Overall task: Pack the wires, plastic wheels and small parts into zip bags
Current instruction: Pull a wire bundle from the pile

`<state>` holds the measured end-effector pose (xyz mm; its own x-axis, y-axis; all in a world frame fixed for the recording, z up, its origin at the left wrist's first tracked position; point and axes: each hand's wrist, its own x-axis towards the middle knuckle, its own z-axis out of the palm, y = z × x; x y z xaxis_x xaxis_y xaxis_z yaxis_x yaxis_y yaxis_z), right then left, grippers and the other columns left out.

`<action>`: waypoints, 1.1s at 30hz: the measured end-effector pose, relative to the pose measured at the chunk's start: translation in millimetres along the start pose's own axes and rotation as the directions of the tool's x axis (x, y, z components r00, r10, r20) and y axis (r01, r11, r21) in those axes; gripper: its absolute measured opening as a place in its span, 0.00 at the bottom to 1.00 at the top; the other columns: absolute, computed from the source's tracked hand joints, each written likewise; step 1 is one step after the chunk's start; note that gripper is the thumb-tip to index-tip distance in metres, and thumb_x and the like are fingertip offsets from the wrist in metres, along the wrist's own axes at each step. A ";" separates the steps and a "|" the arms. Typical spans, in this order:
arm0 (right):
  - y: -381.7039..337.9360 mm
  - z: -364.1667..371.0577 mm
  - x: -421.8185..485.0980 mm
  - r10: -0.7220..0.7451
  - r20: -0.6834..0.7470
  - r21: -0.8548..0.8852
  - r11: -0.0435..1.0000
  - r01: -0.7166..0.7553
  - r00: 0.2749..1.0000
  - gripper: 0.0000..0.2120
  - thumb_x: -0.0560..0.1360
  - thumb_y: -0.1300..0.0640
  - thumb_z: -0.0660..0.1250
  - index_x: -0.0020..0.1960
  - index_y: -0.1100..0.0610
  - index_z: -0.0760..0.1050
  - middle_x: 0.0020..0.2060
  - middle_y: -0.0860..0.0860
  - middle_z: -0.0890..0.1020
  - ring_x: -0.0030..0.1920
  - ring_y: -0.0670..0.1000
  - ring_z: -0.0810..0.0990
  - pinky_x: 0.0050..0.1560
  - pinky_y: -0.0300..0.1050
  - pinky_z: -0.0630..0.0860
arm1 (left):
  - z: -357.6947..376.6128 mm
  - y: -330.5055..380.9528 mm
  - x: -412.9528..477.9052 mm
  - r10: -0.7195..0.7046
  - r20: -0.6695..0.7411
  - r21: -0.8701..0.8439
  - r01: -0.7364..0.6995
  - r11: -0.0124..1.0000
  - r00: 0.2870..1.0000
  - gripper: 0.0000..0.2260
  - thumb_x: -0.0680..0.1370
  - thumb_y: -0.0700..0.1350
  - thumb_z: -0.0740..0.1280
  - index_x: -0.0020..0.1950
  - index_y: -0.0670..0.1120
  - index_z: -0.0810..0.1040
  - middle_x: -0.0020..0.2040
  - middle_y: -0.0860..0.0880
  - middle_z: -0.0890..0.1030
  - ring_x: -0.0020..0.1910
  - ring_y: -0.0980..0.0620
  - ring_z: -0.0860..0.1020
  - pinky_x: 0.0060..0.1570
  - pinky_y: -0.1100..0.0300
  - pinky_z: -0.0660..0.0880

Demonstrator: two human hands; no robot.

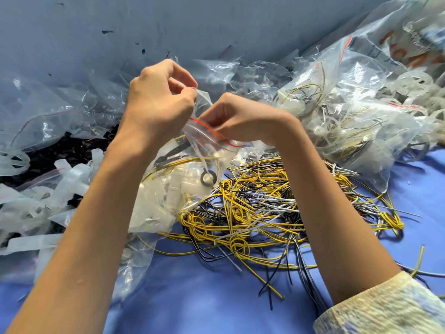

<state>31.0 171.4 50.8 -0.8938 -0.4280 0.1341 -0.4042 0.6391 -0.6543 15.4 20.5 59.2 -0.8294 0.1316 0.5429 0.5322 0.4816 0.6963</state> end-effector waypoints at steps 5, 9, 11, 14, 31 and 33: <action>4.0 -4.9 -2.5 -0.027 0.003 0.102 0.994 0.027 1.000 0.12 0.75 0.71 0.61 0.48 0.60 0.81 0.31 0.53 0.73 0.33 0.45 0.67 0.31 0.34 0.64 | -1.2 1.0 -1.2 0.002 0.034 0.018 -0.002 1.000 0.999 0.04 0.73 0.43 0.65 0.42 0.52 0.78 0.34 0.57 0.77 0.33 0.61 0.74 0.39 0.64 0.69; 7.5 -5.6 -2.8 -0.018 -0.087 0.160 0.987 0.032 0.996 0.13 0.76 0.69 0.63 0.57 0.59 0.79 0.29 0.46 0.74 0.28 0.37 0.69 0.31 0.28 0.66 | -0.8 2.6 -1.6 0.011 0.038 0.033 -0.013 0.999 0.999 0.04 0.73 0.43 0.65 0.43 0.52 0.78 0.34 0.57 0.77 0.33 0.62 0.73 0.37 0.66 0.69; 6.3 -2.0 1.6 -0.002 -0.055 -0.012 1.000 0.001 0.998 0.08 0.76 0.68 0.64 0.51 0.65 0.82 0.31 0.52 0.73 0.29 0.41 0.66 0.30 0.31 0.63 | 0.2 3.7 -2.2 0.018 0.034 0.036 -0.019 0.999 0.999 0.04 0.73 0.43 0.65 0.43 0.52 0.78 0.34 0.57 0.77 0.32 0.62 0.73 0.35 0.67 0.69; -0.9 8.4 7.9 0.012 0.055 -0.143 0.990 -0.004 0.998 0.10 0.75 0.69 0.65 0.53 0.74 0.77 0.43 0.63 0.82 0.37 0.60 0.76 0.37 0.43 0.72 | 0.7 4.2 -2.5 0.019 0.036 0.027 -0.020 0.999 0.999 0.05 0.73 0.42 0.65 0.43 0.51 0.79 0.34 0.57 0.78 0.32 0.61 0.74 0.35 0.67 0.69; -2.2 7.9 8.8 0.056 0.025 -0.074 0.996 -0.054 0.998 0.09 0.70 0.73 0.62 0.35 0.62 0.74 0.26 0.42 0.67 0.27 0.39 0.63 0.29 0.33 0.59 | -1.9 -0.8 -1.0 0.003 0.022 0.022 -0.003 1.000 1.000 0.04 0.73 0.43 0.66 0.43 0.52 0.79 0.34 0.57 0.78 0.33 0.61 0.74 0.36 0.66 0.70; -4.6 9.4 7.0 0.028 0.082 -0.030 0.999 -0.026 0.996 0.03 0.72 0.71 0.67 0.44 0.66 0.77 0.33 0.52 0.75 0.33 0.44 0.71 0.34 0.39 0.67 | -2.8 -1.1 -1.0 0.003 0.023 0.017 -0.004 1.000 1.000 0.04 0.73 0.43 0.66 0.43 0.51 0.79 0.34 0.57 0.78 0.33 0.60 0.75 0.36 0.65 0.70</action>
<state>28.4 159.4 47.8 -0.8859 -0.4608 0.0538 -0.3864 0.6686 -0.6353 16.2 17.4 59.2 -0.8314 0.1533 0.5341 0.5323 0.4956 0.6863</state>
